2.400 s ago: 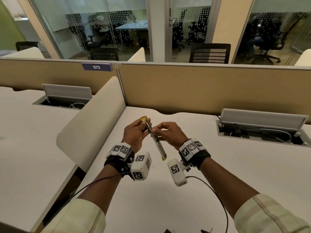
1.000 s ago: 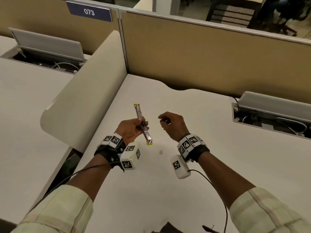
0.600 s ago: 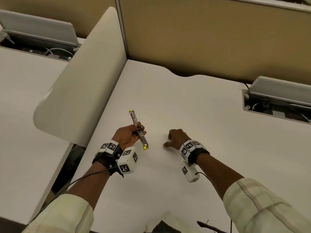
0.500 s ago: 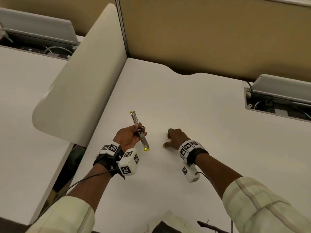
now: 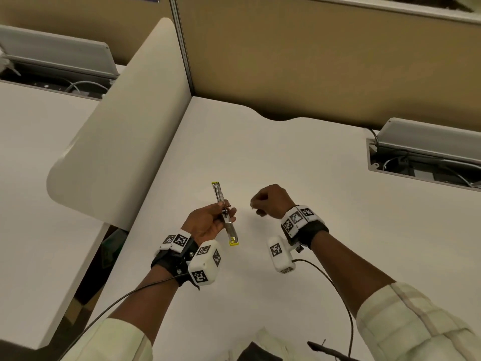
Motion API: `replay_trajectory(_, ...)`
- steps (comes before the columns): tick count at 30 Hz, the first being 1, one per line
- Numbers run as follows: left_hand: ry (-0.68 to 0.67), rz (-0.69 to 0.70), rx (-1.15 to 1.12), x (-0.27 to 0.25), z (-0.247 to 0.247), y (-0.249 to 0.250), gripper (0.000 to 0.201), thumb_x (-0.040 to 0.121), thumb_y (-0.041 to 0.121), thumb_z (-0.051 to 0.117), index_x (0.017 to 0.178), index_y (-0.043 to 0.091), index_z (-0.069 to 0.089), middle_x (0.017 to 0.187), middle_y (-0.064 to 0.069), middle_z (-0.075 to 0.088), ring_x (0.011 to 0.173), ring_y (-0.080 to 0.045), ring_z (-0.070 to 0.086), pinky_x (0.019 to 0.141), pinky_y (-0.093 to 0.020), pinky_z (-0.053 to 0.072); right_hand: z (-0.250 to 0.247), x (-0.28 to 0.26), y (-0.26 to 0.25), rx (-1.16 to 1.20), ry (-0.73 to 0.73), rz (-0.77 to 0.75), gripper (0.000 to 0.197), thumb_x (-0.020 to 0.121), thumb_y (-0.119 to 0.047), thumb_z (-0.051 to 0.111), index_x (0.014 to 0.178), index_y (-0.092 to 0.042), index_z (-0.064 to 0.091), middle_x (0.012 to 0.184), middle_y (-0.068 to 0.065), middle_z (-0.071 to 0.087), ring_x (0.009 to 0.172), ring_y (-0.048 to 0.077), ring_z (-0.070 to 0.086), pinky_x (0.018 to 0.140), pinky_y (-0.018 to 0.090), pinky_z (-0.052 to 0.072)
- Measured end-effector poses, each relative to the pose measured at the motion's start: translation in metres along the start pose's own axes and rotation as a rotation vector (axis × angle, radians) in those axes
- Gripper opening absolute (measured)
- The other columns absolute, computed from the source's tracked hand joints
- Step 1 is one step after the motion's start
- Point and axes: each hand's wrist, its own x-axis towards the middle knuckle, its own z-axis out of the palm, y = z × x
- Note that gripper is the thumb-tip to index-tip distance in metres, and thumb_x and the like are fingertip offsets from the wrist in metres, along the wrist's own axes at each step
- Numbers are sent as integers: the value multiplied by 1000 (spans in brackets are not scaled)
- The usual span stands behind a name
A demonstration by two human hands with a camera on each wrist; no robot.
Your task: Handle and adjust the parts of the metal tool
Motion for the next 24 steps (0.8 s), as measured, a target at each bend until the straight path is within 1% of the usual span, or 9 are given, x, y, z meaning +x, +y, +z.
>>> replay_trajectory(2,-44,-14,15,-9,9,-1,19,96,4,45,89,-3,61,79,-12,65,66,-26,74,64,-37,61,-14,-14,-13,156,63,-68,5,79,-6,71,79,-2,73,78,19,73,67,27,70,76,42,62)
replay_trajectory(3,-65,-18,23,-14,15,-1,19,97,5,44,90,-3,61,82,-12,62,68,-27,74,65,-37,61,-21,-22,-20,229,83,-99,3,79,-5,72,80,-2,72,79,21,73,68,28,70,76,43,62)
replay_trajectory(6,-116,1,28,-32,35,1,21,97,5,44,90,-3,61,79,-12,64,70,-28,74,68,-38,60,-35,-45,-34,320,117,-204,7,78,-2,73,83,2,70,84,24,73,67,26,69,71,35,62)
replay_trajectory(9,-178,48,48,-51,54,2,21,97,7,44,92,-3,62,74,-11,68,72,-27,74,73,-38,60,-43,-65,-37,207,143,-293,7,76,-8,76,82,-4,73,76,13,75,63,17,69,65,27,59)
replay_trajectory(12,-219,109,72,-67,68,3,19,97,8,46,95,-2,62,82,-11,63,74,-26,74,72,-36,61,-50,-84,-34,53,182,-364,5,77,-10,74,82,-8,75,68,-1,71,59,9,65,62,20,52)
replay_trajectory(15,-255,164,113,-82,79,-1,18,97,7,46,99,-3,61,87,-11,60,78,-26,74,72,-36,61,-61,-102,-32,-13,216,-422,6,78,-13,75,83,-10,76,72,0,73,67,12,68,68,25,56)
replay_trajectory(17,-269,206,153,-91,86,-4,18,96,7,48,102,-4,61,90,-12,61,82,-27,73,75,-36,61,-70,-112,-32,-42,225,-437,7,78,-14,76,83,-10,77,75,2,75,71,13,69,70,28,58)
replay_trajectory(21,-304,273,226,-108,101,-10,21,95,9,52,105,-6,62,96,-14,65,92,-30,70,79,-38,60,-88,-132,-34,-47,238,-460,5,78,-12,75,82,-9,76,68,-3,70,64,10,66,67,25,55)
replay_trajectory(24,-342,302,227,-119,112,-12,22,95,10,50,108,-5,61,93,-13,66,95,-31,69,84,-41,58,-99,-146,-36,-5,282,-481,5,78,-10,74,83,-9,74,72,2,73,66,13,69,70,28,59)
